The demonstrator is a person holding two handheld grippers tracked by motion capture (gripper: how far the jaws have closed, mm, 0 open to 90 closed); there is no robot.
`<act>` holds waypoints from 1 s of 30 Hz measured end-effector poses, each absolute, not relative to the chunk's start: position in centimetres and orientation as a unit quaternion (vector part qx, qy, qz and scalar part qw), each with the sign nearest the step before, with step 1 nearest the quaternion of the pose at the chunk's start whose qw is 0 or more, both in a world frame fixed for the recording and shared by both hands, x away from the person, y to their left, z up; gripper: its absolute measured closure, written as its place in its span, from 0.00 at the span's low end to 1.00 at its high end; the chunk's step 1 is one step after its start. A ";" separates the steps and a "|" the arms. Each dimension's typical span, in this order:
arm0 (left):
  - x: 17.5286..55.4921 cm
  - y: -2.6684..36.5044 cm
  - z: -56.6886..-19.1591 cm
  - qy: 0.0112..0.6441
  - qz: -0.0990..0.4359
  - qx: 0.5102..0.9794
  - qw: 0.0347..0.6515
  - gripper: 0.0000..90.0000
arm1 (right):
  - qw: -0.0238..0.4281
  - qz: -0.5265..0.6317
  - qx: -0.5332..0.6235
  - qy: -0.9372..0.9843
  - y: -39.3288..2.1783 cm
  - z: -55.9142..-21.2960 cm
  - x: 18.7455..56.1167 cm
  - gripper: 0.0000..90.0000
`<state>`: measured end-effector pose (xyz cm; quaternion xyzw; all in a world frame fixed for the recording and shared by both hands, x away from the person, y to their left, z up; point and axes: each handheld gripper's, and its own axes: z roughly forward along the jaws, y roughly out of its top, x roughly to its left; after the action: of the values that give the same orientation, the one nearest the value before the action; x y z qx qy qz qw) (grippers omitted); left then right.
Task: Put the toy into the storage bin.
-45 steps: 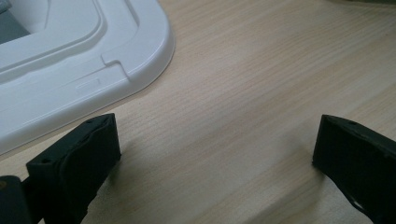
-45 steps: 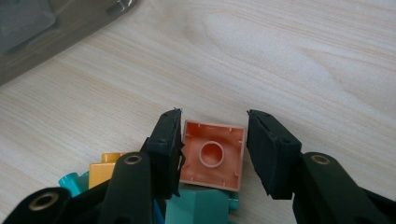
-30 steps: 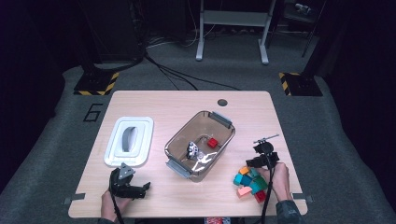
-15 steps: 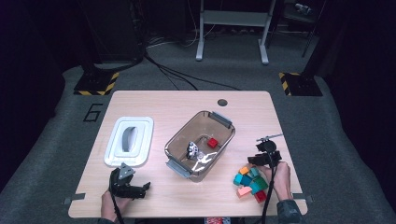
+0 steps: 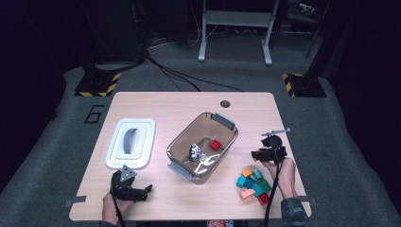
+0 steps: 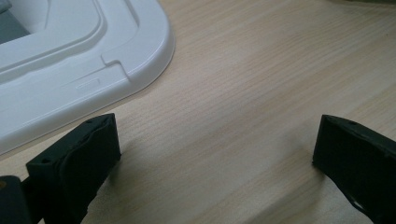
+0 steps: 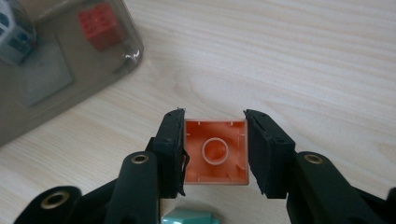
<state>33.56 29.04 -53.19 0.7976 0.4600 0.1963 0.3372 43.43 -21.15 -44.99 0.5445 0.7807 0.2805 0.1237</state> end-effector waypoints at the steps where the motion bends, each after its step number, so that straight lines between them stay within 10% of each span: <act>1: 33.6 29.0 -53.2 0.459 0.196 0.798 0.337 0.01 | 0.125 0.282 0.545 0.779 -21.1 -44.8 43.5 0.65; 30: 33.6 29.1 -53.1 0.459 0.193 0.800 0.335 0.01 | 0.171 0.341 0.525 0.761 -20.4 -39.0 45.0 0.66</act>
<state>33.55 29.08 -53.13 0.7998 0.4589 0.1930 0.3353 44.97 -20.40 -38.97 0.5254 0.7606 0.3408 0.1711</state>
